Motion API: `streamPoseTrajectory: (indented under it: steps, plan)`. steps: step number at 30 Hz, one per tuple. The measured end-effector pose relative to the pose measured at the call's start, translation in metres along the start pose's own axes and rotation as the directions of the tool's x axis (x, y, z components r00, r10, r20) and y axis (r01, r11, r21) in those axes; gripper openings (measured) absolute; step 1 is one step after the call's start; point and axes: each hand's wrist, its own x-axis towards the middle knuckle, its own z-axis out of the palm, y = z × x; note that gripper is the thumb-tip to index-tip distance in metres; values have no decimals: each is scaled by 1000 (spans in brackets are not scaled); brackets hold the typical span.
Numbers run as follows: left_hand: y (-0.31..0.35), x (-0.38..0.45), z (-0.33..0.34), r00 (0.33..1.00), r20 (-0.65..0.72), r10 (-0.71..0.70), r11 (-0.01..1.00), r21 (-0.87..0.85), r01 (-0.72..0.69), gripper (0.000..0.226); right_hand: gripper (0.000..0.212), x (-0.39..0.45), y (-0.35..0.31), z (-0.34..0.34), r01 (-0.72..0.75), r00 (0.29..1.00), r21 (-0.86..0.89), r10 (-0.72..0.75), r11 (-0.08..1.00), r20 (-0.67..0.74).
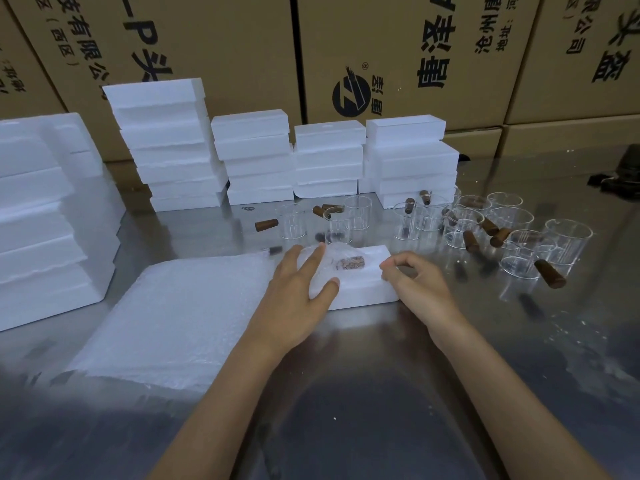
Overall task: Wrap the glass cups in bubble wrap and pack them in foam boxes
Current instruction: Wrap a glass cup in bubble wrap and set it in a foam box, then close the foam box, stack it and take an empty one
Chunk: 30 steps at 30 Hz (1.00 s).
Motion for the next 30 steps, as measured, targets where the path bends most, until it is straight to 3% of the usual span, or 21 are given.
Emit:
streamPoseTrajectory:
  steps: [9, 14, 16, 19, 24, 30]
  plan:
    - [7, -5, 2, 1000, 11, 3, 996, 85, -4, 64, 11, 6, 1, -2, -20, 996, 22, 21, 1000, -84]
    - [30, -4, -11, 967, -203, 154, 984, 117, -133, 58, 14, 14, 1, -4, 50, 987, 66, -39, 997, -157]
    - [42, 11, -15, 959, -226, 172, 984, 74, -160, 55, 14, 20, 3, -6, 41, 976, 56, -28, 998, -214]
    - [66, 55, -16, 973, -138, 185, 983, 45, -180, 54, 16, 29, 8, -8, 0, 959, 60, 17, 998, -283]
    - [102, 161, -5, 996, -33, 80, 997, 6, -80, 56, 19, 32, 12, -3, 2, 947, 14, 3, 1000, -320]
    - [107, 261, 37, 996, 87, -22, 999, -39, 25, 84, 19, 33, 11, -3, -22, 949, -61, 2, 998, -316]
